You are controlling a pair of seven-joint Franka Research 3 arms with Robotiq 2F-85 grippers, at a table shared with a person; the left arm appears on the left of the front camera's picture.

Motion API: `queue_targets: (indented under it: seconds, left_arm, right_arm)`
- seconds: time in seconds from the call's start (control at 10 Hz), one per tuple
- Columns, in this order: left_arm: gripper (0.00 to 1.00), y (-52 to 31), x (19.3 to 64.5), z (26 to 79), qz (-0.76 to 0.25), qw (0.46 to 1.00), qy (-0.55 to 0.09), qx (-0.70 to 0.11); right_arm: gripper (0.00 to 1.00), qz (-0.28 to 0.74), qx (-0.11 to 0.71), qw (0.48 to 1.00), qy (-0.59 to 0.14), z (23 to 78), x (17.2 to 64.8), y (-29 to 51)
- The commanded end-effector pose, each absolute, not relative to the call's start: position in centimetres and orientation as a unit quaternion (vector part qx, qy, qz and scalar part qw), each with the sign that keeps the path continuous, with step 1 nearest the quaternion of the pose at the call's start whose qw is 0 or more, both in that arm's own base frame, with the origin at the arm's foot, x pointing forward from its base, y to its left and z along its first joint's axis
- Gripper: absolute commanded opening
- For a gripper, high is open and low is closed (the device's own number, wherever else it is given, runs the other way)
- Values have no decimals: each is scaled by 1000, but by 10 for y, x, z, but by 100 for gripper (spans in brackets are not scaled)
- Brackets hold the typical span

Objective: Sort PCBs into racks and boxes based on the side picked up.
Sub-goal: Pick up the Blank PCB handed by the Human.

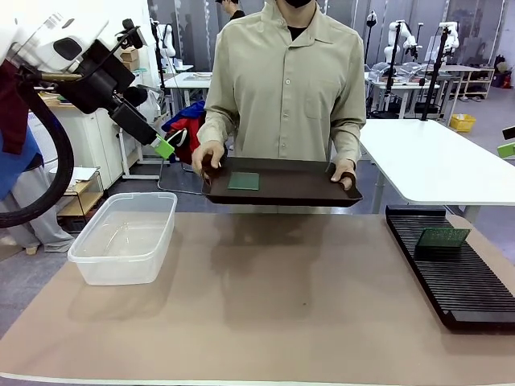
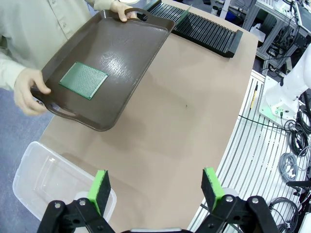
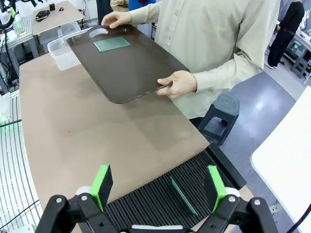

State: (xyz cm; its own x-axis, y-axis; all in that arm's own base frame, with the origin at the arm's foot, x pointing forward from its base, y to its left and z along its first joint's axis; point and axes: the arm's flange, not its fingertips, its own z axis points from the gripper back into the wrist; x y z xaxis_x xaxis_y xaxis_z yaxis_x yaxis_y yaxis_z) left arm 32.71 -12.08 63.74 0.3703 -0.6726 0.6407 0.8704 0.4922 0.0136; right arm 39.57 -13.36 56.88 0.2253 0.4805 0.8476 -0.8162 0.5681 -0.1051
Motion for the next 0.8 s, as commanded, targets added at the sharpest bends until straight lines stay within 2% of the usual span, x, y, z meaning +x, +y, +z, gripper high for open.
queue_targets:
  seconds: [0.0,0.7]
  left_arm:
    - [100,-121,327,636,-477,809,-301,-163]
    - [100,-121,327,636,-477,809,-301,-163]
  right_arm:
    - [100,427,189,760,-453,569,395,-133]
    - [100,427,189,760,-453,569,395,-133]
